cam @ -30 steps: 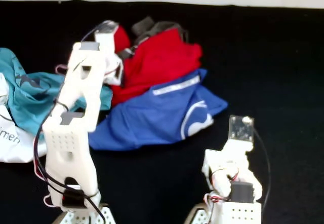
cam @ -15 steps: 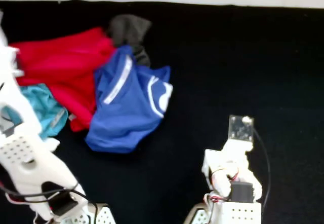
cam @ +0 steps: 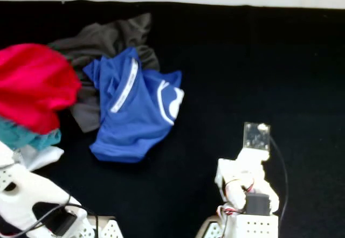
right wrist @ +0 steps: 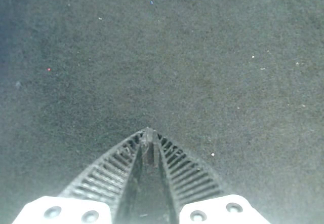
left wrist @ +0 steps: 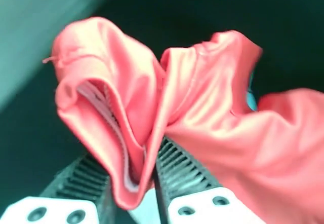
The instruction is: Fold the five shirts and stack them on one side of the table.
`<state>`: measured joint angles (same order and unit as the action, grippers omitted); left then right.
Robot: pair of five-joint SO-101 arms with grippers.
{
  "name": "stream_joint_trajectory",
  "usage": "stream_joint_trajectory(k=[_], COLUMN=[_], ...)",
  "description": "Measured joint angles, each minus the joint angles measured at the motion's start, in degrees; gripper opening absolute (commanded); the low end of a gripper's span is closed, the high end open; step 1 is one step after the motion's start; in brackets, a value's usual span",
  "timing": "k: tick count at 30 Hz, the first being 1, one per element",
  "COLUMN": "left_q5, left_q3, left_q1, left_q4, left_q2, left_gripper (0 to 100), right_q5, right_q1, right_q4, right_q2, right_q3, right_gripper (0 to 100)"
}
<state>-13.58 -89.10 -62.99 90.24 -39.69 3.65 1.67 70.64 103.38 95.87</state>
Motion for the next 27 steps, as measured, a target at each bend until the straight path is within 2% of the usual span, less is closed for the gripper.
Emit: stream_joint_trajectory(k=[5, 9, 12, 16, 22, 27], left_q5=[-0.09, -0.09, -0.09, 1.05, 3.08, 3.08], left_q3=[-3.08, 1.05, 2.29, 2.29, 3.25, 14.42], left_q1=[-2.99, -2.64, -2.55, 1.49, 9.76, 18.81], left_q4=[0.35, 0.44, 3.69, 10.46, 11.16, 11.16], left_q2=[0.09, 0.09, 0.09, 0.09, 1.05, 11.78], left_gripper=[4, 20, 31, 31, 26, 26], right_q5=[0.0, 0.0, 0.0, 0.0, 0.0, 0.0], right_q1=[0.0, 0.0, 0.0, 0.0, 0.0, 0.0], right_q4=[0.0, 0.0, 0.0, 0.0, 0.0, 0.0], right_q2=[0.0, 0.0, 0.0, 0.0, 0.0, 0.0], right_q3=[0.0, 0.0, 0.0, 0.0, 0.0, 0.0], right_gripper=[0.9, 0.9, 0.9, 0.9, 0.9, 0.9])
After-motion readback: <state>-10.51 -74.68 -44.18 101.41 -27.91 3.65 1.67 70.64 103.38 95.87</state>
